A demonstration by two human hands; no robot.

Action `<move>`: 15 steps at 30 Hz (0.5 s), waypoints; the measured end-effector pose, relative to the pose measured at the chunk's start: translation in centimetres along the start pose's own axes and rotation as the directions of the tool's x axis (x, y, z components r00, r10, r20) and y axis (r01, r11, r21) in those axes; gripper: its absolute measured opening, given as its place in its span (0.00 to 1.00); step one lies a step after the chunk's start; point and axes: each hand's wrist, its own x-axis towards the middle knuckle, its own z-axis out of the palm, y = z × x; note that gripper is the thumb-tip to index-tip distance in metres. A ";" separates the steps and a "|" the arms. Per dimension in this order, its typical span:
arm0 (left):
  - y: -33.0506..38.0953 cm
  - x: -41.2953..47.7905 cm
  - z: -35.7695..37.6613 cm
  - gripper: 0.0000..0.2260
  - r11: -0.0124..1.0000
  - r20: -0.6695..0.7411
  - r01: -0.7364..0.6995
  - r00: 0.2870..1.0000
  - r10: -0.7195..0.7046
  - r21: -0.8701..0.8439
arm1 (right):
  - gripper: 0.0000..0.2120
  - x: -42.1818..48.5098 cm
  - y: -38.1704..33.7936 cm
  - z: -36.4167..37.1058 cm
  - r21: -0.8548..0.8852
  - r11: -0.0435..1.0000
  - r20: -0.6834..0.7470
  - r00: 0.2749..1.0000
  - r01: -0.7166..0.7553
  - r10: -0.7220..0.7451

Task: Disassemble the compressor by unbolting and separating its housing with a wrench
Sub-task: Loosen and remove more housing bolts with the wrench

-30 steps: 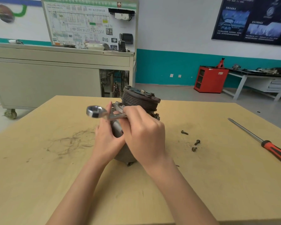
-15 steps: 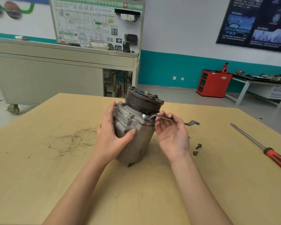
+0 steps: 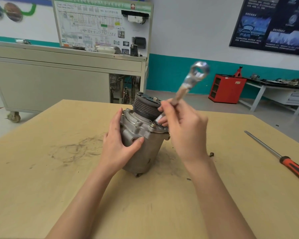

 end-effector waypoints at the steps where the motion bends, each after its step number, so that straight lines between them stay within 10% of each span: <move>1: -0.1 0.0 0.0 0.40 1.000 0.001 0.001 1.000 -0.001 0.001 | 0.13 0.0 -0.4 0.5 -0.063 0.997 0.006 0.999 0.048 -0.048; 15: -0.3 0.2 0.4 0.35 0.999 -0.020 0.044 0.999 -0.044 0.001 | 0.11 -1.9 -3.4 3.5 -0.328 0.925 -0.074 0.971 0.190 -0.225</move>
